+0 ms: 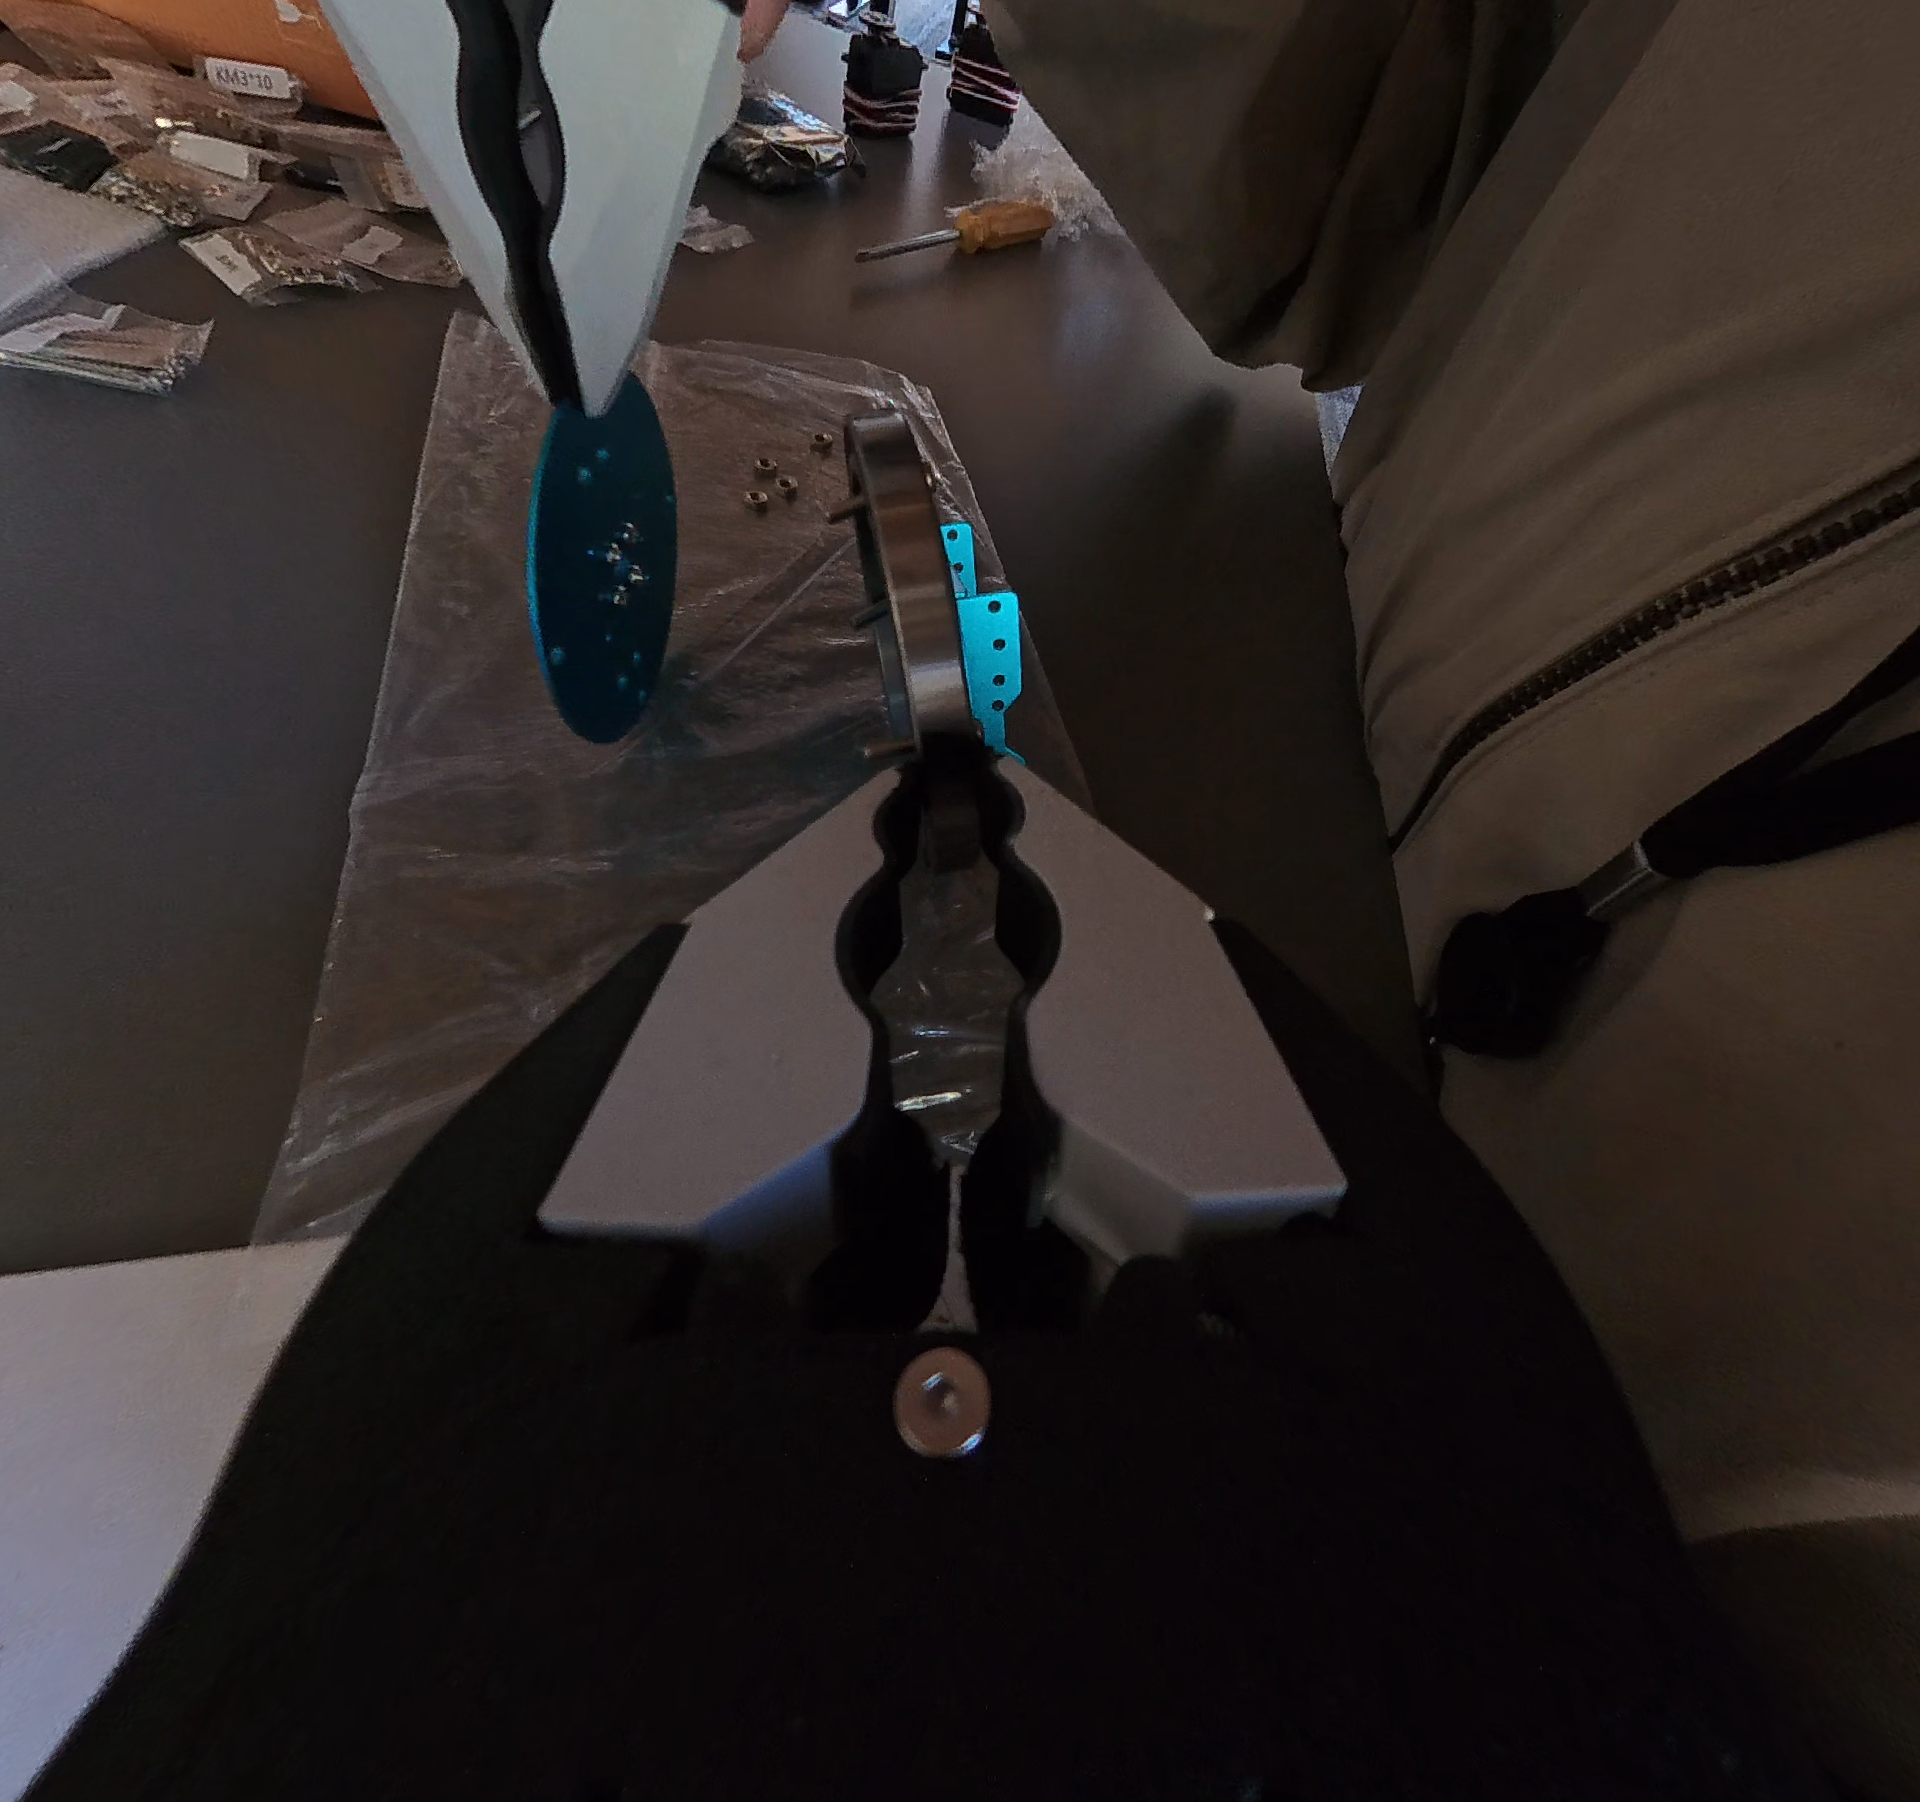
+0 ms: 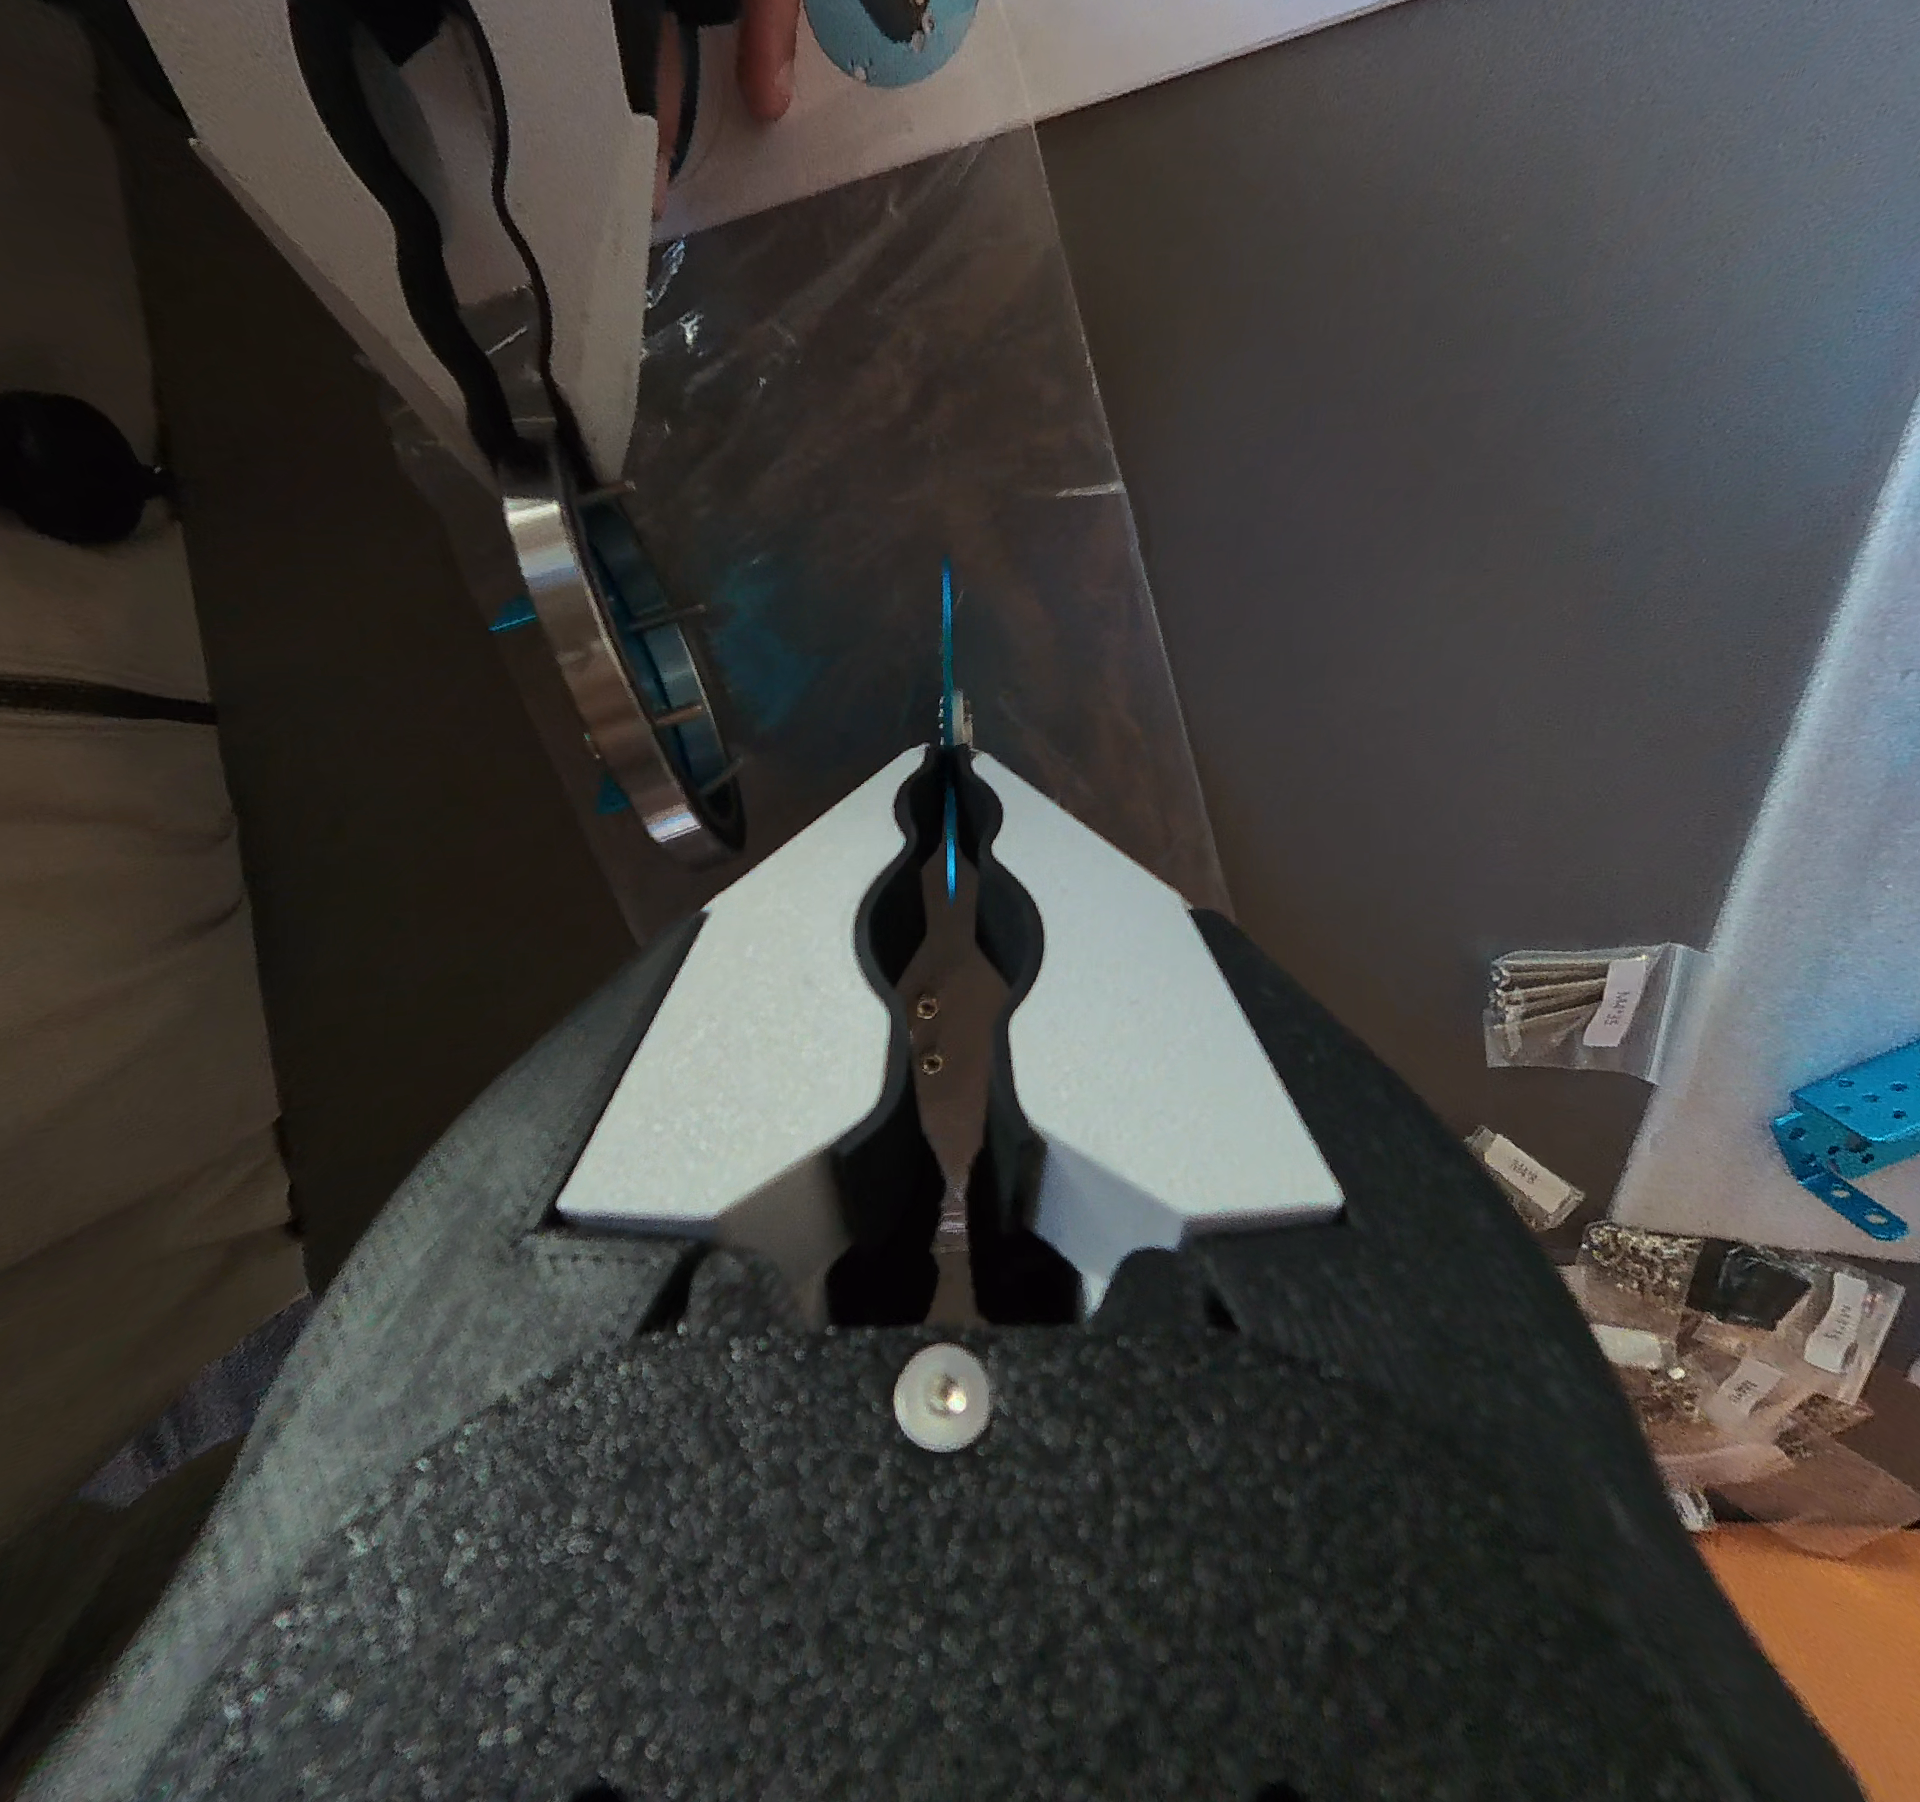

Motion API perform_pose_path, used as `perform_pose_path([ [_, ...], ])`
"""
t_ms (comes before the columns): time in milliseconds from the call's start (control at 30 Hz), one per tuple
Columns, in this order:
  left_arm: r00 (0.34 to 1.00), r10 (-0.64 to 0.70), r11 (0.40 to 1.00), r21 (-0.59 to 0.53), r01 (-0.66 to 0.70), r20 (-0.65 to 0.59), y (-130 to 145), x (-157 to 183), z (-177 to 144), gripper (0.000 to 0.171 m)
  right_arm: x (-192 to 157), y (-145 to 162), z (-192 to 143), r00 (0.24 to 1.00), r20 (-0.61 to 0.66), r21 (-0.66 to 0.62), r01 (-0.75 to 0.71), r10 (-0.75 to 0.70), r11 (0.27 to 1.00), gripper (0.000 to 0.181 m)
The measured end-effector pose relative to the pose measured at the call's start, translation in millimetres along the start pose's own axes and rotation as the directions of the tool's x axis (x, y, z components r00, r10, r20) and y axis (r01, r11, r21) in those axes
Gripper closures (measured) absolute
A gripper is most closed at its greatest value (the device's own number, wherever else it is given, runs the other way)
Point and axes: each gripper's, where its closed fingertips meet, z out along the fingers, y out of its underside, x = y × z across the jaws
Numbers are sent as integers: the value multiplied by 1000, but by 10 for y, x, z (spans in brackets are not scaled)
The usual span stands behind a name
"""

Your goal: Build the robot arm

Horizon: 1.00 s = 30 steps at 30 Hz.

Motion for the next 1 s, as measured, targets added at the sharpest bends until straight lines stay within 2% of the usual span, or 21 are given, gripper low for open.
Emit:
perform_pose_path([
  [400, 1000, 14, 1000, 2, -14, 12, -1, 4, 3, 161, -4, 158, 213, 1000, 27, -1, -11, 11, 1000, 181],
  [567, 998, 55, 998, 3, -55, 32, -8, 12, 6, 161, -41, 65, 183, 996, 71, 153, -61, 51, 986, 181],
  [633, 997, 68, 998, 5, -69, 39, -17, 15, 7, 161, -167, -77, 85, 994, 106, 268, -7, -22, 963, 181],
  [700, 996, 76, 997, 10, -77, 44, -33, 23, 4, 161, -250, -149, -10, 992, 77, 323, 72, -102, 944, 181],
  [767, 995, 88, 996, 19, -88, 45, -54, 35, -3, 161, -230, -132, -63, 991, 29, 301, 118, -133, 946, 181],
  [867, 994, 101, 994, 29, -103, 49, -82, 47, -12, 161, -369, -114, -59, 966, 32, 274, 239, -257, 932, 181],
  [1000, 991, 122, 992, 33, -124, 57, -94, 58, -15, 161, -447, -106, 32, 944, 46, 228, 310, -328, 923, 181],
])
